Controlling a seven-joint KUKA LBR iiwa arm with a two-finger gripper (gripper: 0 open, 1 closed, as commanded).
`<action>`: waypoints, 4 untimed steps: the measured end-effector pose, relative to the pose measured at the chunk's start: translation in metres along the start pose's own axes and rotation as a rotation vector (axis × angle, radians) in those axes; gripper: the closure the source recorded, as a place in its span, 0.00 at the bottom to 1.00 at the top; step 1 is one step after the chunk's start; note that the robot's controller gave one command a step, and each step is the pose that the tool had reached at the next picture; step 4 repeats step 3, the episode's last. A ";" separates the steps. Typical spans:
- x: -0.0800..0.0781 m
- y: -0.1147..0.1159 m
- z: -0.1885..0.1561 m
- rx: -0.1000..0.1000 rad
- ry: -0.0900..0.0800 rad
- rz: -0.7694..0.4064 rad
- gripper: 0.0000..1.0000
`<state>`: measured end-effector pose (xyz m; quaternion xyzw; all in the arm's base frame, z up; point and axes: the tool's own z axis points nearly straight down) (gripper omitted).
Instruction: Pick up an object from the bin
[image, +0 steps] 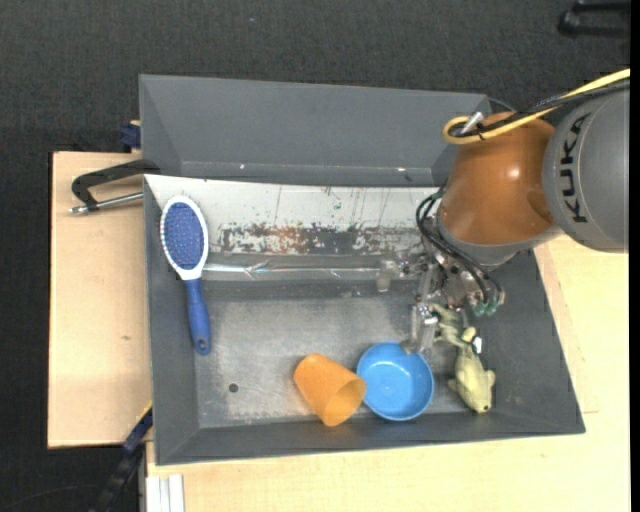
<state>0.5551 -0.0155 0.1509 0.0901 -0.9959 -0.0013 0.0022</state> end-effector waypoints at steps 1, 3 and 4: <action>0.032 0.010 0.077 0.000 0.001 -0.393 0.00; 0.031 0.028 -0.101 0.009 -0.017 -0.556 1.00; 0.031 0.028 -0.101 0.009 -0.017 -0.556 1.00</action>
Offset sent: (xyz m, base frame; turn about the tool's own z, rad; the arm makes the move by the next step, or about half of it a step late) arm -0.0323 0.0034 -0.0747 -0.3932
